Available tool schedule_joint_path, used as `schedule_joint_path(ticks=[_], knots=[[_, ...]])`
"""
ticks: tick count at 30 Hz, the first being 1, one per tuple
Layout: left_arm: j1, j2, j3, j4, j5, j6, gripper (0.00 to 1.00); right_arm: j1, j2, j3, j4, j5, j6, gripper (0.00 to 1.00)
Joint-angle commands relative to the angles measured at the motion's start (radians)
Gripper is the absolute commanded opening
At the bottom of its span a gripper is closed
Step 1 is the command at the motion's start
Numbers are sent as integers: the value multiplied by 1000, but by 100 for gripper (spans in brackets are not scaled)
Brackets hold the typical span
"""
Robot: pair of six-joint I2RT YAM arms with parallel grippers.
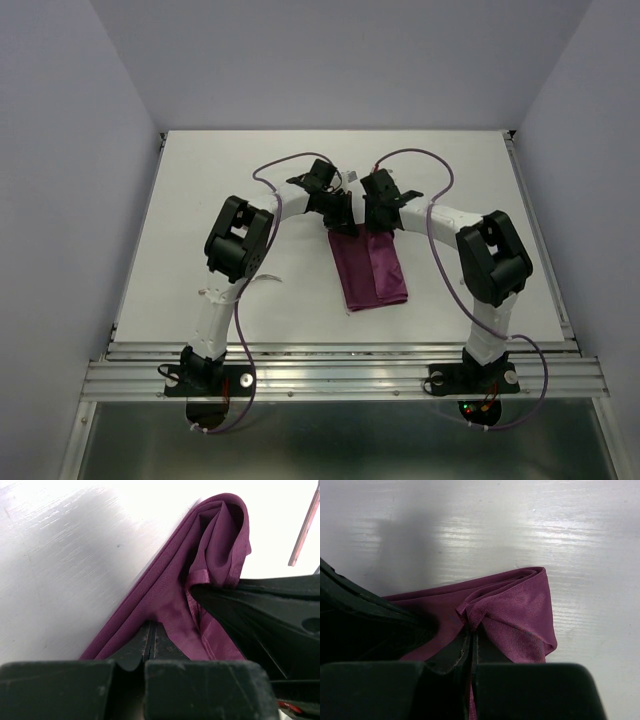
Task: Fold the napkin into a case and place the utensils inside
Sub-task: Fold the lower triangle-folded napkin at the center of the board.
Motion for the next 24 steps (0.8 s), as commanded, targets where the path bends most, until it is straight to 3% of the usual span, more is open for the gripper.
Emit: schedule_joint_path(ticks=[1,24], knots=[[5,37,19,-18,-26,30,0,13,-54,1,26,-23,-11,1],[11,2,-7,-20,-20,41,0,23,43,-2,52,-42,-36,1]])
